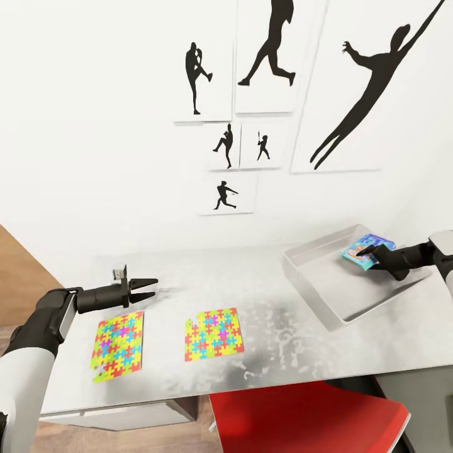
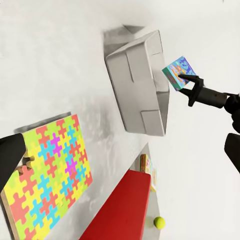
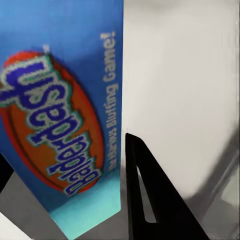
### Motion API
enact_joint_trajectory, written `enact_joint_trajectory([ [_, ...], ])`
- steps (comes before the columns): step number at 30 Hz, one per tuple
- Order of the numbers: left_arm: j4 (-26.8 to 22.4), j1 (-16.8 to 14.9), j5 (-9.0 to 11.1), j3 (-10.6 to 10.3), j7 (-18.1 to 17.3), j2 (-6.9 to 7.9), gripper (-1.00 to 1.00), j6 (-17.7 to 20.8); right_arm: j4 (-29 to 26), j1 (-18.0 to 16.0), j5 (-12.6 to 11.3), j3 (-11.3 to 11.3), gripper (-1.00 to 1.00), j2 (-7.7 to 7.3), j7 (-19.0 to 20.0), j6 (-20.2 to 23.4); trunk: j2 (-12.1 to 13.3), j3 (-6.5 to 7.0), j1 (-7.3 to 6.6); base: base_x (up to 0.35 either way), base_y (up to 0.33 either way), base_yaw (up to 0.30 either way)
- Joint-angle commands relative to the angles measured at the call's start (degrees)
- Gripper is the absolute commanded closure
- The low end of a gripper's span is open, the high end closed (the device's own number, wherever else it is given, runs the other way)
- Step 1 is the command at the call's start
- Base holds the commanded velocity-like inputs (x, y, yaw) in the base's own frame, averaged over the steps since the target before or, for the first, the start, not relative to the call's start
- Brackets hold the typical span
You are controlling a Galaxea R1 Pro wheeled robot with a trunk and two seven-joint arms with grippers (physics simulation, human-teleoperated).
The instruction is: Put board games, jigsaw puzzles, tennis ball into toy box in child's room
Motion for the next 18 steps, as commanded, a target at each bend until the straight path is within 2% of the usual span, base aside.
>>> enact_joint_trajectory([
  [1,0.0,0.0,0.1,0.0,-0.1,0.00,-1.00,0.6,0.0,-0.1,-1.0,-0.3,1.00,-0.15,-0.6,0.1,-0.1,-0.10,0.03,0.000,0.000,0.000],
  [8,0.0,0.0,0.1,0.0,-0.1,-0.02,-1.00,0.6,0.0,-0.1,-1.0,-0.3,1.00,-0.89,-0.6,0.1,-0.1,-0.10,0.03,0.000,0.000,0.000],
  [18,0.0,0.0,0.0,-0.1,-0.1,-0.03,-1.00,0.6,0.0,-0.1,-0.9,-0.3,1.00,-0.49,-0.6,0.1,-0.1,-0.10,0.03,0.000,0.000,0.000],
])
